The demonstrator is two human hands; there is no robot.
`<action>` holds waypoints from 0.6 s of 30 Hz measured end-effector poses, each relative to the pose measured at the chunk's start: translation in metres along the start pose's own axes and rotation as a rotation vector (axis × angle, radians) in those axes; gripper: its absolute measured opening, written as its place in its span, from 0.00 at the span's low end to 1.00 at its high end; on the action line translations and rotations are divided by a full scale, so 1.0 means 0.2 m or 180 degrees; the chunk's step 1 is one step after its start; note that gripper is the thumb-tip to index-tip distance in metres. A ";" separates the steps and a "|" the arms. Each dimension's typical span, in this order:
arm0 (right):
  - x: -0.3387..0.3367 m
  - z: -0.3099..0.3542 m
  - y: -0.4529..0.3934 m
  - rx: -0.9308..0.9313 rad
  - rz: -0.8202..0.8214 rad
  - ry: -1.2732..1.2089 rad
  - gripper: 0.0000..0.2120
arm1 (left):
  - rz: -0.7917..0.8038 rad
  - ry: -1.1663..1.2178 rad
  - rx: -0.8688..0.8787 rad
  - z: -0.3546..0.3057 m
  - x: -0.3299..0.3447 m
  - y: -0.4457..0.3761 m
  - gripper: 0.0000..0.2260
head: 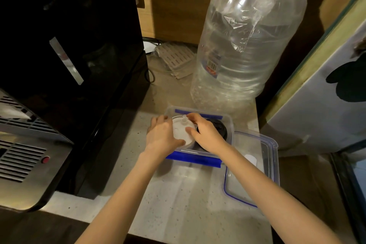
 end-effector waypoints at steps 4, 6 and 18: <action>-0.01 0.01 -0.03 -0.0029 -0.0092 0.0203 0.13 | -0.0016 0.0129 0.0310 -0.03 0.00 0.00 0.34; -0.03 0.02 -0.04 -0.0130 -0.0236 0.0448 0.12 | 0.0007 0.0003 0.0362 -0.03 0.00 0.00 0.32; -0.02 0.04 -0.01 -0.0368 -0.0352 0.0729 0.17 | 0.0172 -0.0240 0.0350 0.00 0.02 0.00 0.33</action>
Point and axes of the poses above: each hand's wrist, its own y-axis away from the middle knuckle, its own x-axis out of the palm, z = x × y, the point moved 7 cm from there along -y, towards the middle knuckle, and after that the axes turned 2 degrees about y, right-handed, at the moved point
